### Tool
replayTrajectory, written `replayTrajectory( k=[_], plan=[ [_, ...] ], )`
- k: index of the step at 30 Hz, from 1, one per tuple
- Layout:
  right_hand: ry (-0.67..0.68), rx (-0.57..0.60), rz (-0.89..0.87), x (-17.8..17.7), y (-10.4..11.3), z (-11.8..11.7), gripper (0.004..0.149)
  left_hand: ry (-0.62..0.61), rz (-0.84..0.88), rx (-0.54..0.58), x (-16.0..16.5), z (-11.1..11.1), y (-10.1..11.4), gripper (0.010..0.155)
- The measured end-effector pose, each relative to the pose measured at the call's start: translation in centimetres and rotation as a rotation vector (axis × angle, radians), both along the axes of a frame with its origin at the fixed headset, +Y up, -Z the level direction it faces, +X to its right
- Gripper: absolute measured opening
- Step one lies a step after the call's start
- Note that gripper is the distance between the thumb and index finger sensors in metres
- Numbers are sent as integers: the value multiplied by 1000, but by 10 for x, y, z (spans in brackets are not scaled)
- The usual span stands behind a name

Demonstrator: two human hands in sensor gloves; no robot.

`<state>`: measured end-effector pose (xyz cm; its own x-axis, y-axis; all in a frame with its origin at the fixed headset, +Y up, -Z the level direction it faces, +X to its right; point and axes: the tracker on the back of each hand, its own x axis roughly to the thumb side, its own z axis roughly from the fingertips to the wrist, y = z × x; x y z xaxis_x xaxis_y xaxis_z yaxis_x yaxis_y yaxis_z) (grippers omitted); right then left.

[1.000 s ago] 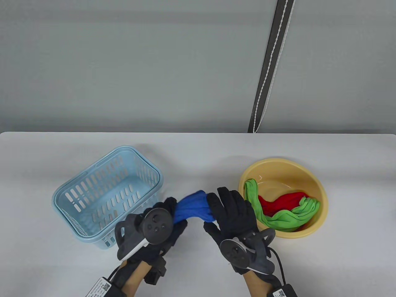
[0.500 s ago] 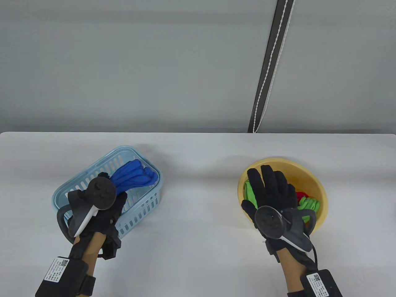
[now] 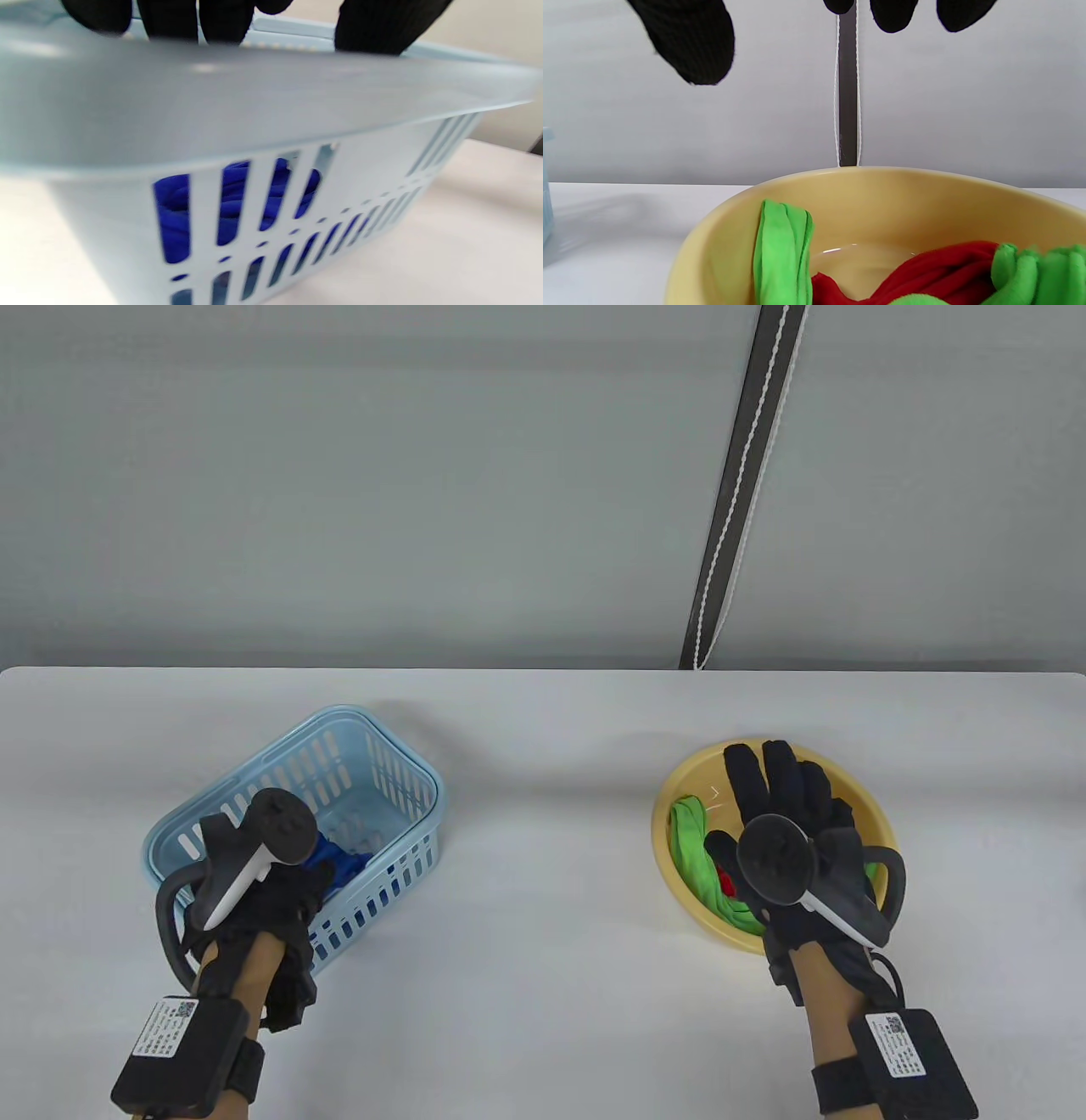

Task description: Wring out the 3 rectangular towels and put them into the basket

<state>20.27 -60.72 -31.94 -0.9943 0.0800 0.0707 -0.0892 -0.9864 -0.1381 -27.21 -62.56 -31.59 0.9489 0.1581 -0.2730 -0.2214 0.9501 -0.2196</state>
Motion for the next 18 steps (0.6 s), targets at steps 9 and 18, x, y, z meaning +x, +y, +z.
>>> replayTrajectory(
  k=[9, 18],
  plan=[
    [-94, -181, -88, 35, -17, -35, 90, -360, 79, 316, 59, 43, 29, 86],
    [-55, -612, -65, 35, -75, -70, 87, -655, 132, 404, 139, 85, 7, 92]
  ],
)
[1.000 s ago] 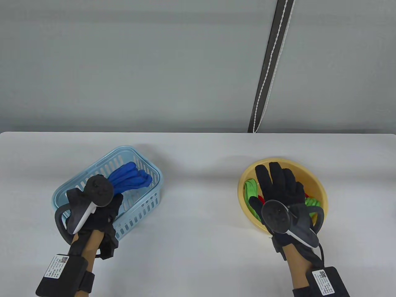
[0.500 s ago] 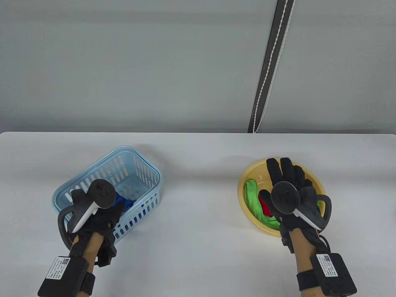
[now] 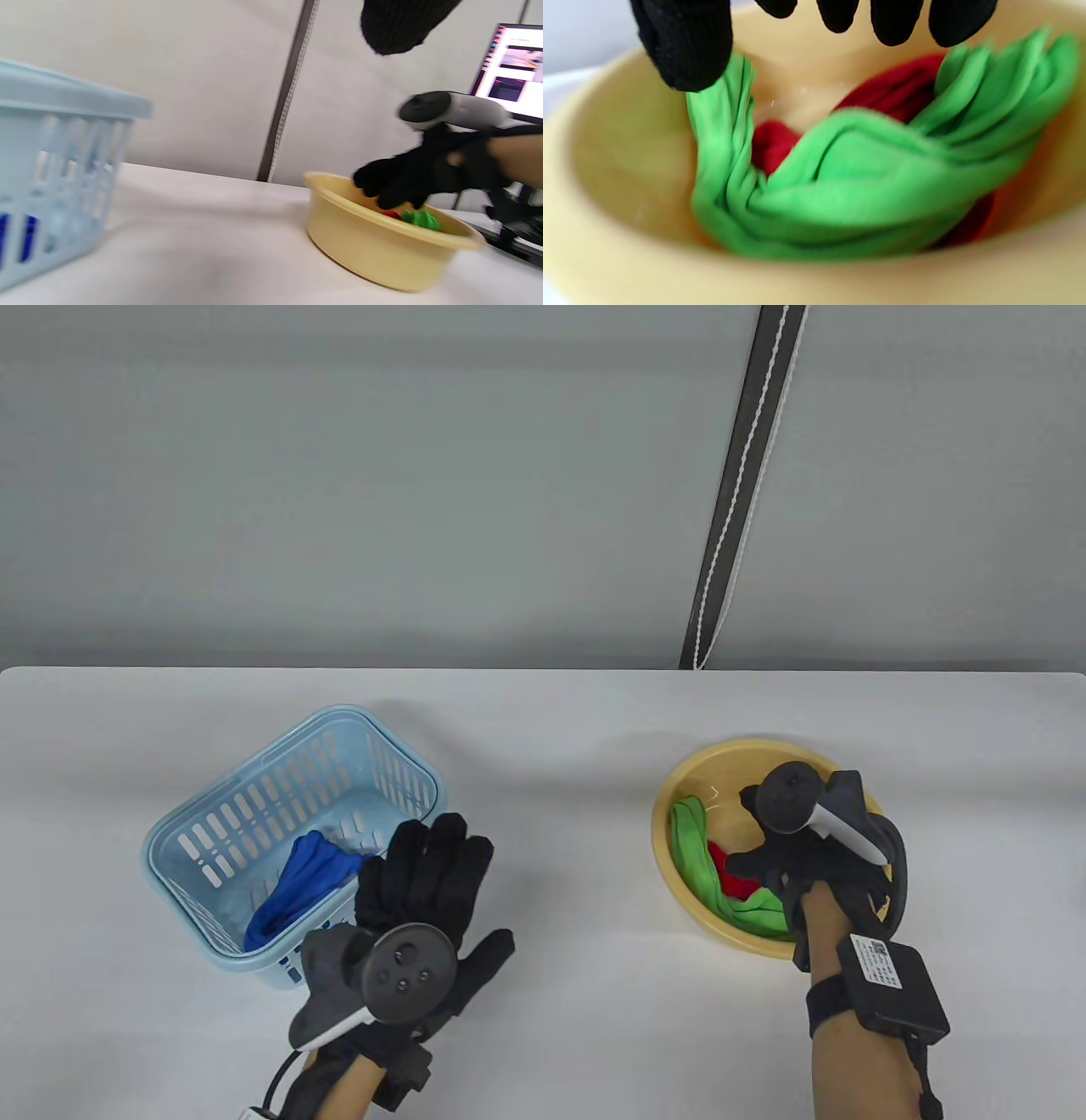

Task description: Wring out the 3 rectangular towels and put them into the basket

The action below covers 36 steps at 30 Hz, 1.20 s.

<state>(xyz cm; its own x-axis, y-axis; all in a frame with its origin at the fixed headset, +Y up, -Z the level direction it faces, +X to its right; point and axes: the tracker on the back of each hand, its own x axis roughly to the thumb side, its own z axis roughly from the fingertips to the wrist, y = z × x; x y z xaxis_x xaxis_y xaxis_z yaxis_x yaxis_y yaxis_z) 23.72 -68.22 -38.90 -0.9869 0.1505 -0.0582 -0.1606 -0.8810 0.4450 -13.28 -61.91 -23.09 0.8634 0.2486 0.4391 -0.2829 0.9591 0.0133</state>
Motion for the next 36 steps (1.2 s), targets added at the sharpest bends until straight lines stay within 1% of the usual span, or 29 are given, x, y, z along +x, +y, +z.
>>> replayTrajectory(
  k=[3, 7, 9, 12, 13, 14, 17, 20, 22, 25, 30, 36],
  plan=[
    [-15, -78, -31, -13, -15, -10, 86, -31, -41, -14, 19, 1, -24, 93],
    [-62, -167, -36, -27, -30, -22, 89, -45, -97, -34, 29, -2, -50, 93],
    [-84, -208, -17, -30, -39, -25, 90, -54, -144, -63, 29, -6, -57, 94],
    [-90, -289, 30, -33, -49, -29, 85, -77, -123, -90, 29, -11, -63, 94],
    [-94, -295, 29, -33, -50, -30, 85, -82, -114, -96, 29, -12, -64, 94],
    [-99, -298, 24, -34, -51, -31, 82, -87, -105, -112, 30, -13, -66, 94],
    [-107, -297, 34, -35, -50, -33, 63, -113, -93, -140, 33, -14, -69, 93],
    [-123, -256, 36, -34, -46, -32, 53, -128, -97, -152, 37, -14, -70, 93],
    [-129, -220, 30, -32, -42, -29, 51, -127, -85, -161, 36, -14, -71, 93],
    [-155, -115, 8, -27, -29, -24, 50, -120, -57, -182, 33, -15, -72, 93],
    [-179, 54, -37, -21, 3, -9, 50, -115, -43, -195, 30, -17, -75, 93],
    [-209, 206, -125, -11, 43, 16, 50, -130, -36, -196, 32, -18, -75, 93]
  ],
)
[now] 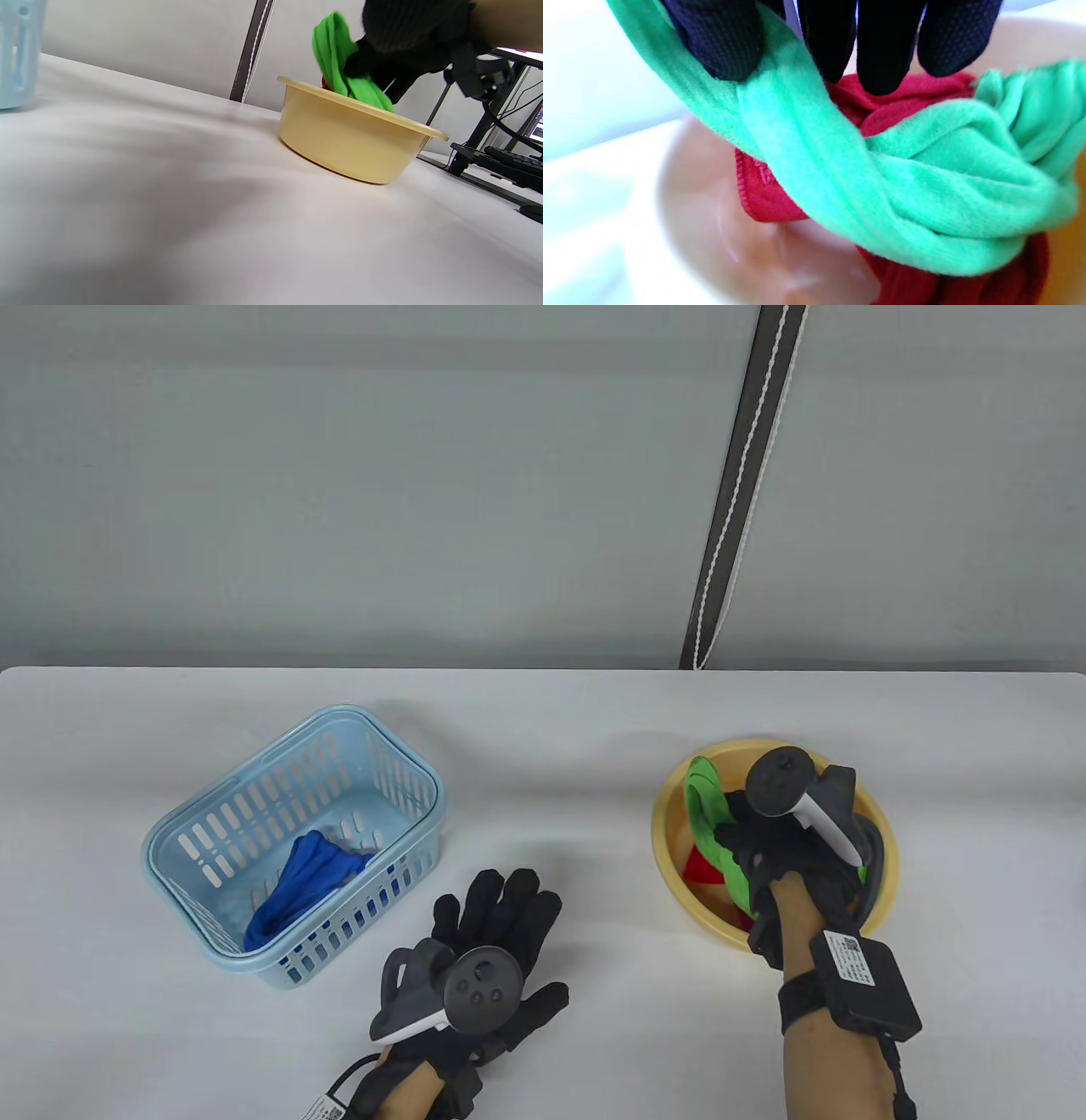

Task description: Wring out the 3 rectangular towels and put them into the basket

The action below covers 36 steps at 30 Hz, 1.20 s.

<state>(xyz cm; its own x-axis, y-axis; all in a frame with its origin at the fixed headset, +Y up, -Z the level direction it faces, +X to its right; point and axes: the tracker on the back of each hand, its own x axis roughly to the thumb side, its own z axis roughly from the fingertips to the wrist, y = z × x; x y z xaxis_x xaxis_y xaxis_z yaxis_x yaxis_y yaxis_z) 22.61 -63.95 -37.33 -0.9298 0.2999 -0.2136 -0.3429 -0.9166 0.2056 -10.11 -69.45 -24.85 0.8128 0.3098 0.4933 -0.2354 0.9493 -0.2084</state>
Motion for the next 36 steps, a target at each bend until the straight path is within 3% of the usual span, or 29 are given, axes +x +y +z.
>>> replayTrajectory(
  k=[8, 16, 27, 36],
  plan=[
    [-134, 273, -220, 26, 48, 39, 50, -9, 17, -11, 0, 0, -1, 93],
    [-121, 436, -568, 39, 79, 65, 49, -10, 34, -11, 0, -1, -2, 93],
    [85, 463, -1073, 24, 77, 78, 48, 24, 124, 56, -9, 0, 6, 93],
    [297, 372, -1297, -29, 56, 77, 48, 26, 488, 110, -16, 5, 22, 102]
  ],
)
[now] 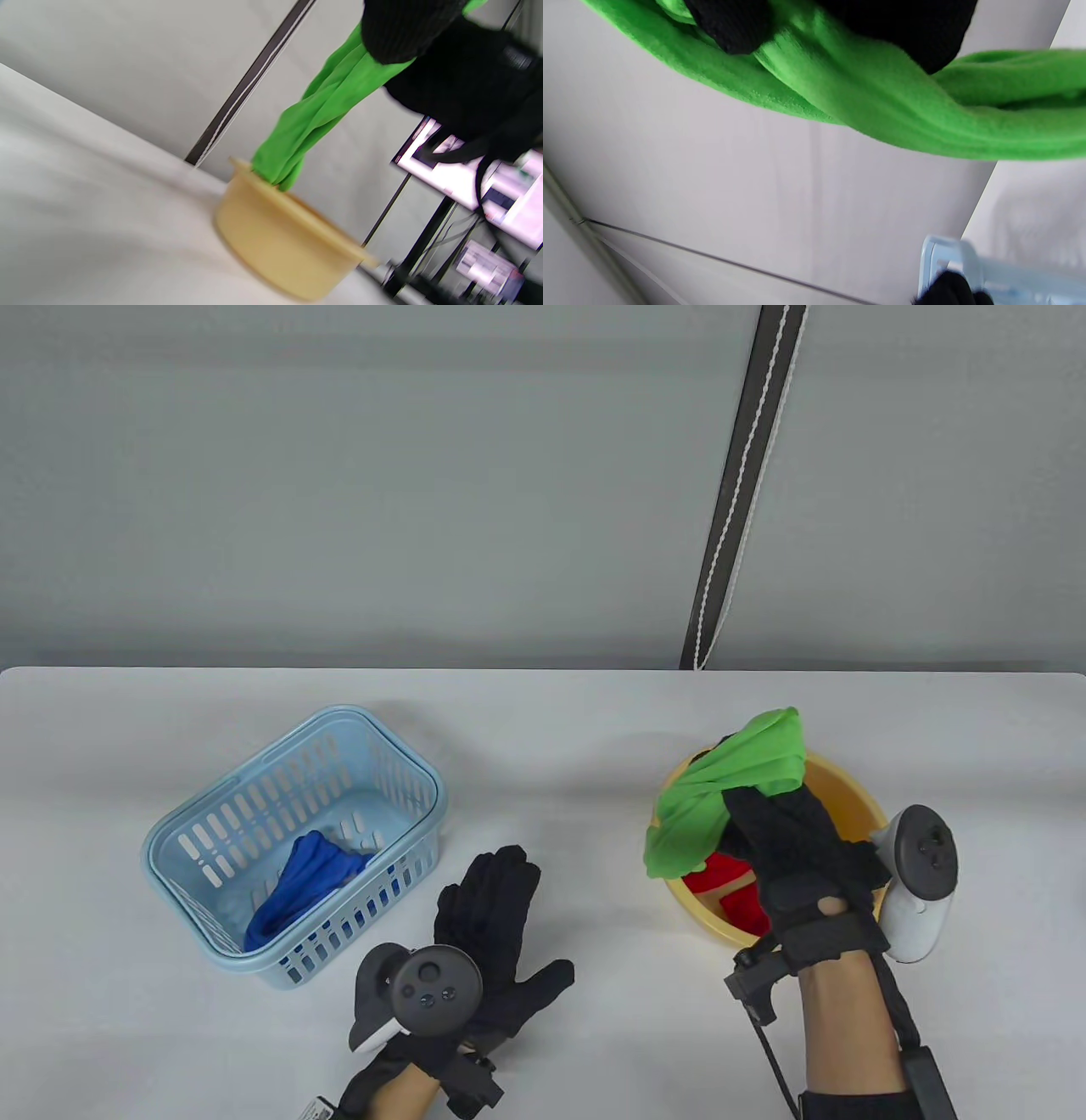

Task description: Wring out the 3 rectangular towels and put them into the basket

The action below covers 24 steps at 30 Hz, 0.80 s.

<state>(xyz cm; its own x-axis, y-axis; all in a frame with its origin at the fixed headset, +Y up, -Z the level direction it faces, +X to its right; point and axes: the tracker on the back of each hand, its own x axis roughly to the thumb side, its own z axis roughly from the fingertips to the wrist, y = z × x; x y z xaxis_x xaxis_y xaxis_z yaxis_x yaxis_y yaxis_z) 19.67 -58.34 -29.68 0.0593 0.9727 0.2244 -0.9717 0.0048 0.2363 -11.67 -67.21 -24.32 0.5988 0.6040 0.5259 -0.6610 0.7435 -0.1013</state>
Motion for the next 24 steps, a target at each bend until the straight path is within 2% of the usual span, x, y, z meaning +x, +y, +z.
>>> replayTrajectory(
  k=[5, 10, 14, 17, 21, 24],
  plan=[
    [147, -7, -37, -41, -10, -1, 48, 22, 152, 16, -9, 1, 7, 108],
    [300, -47, -53, -83, -27, 0, 49, 55, 219, -22, -21, -5, 4, 114],
    [388, -78, -88, -106, -42, 2, 49, 51, 243, -66, -29, -11, -2, 112],
    [424, -86, -112, -116, -51, 2, 49, 7, 253, -167, -29, -17, -11, 97],
    [419, -91, -142, -115, -61, -1, 48, -4, 268, -239, -28, -23, -19, 57],
    [410, -102, -215, -106, -71, -4, 48, 17, 309, -259, -32, -25, -22, 47]
  ],
)
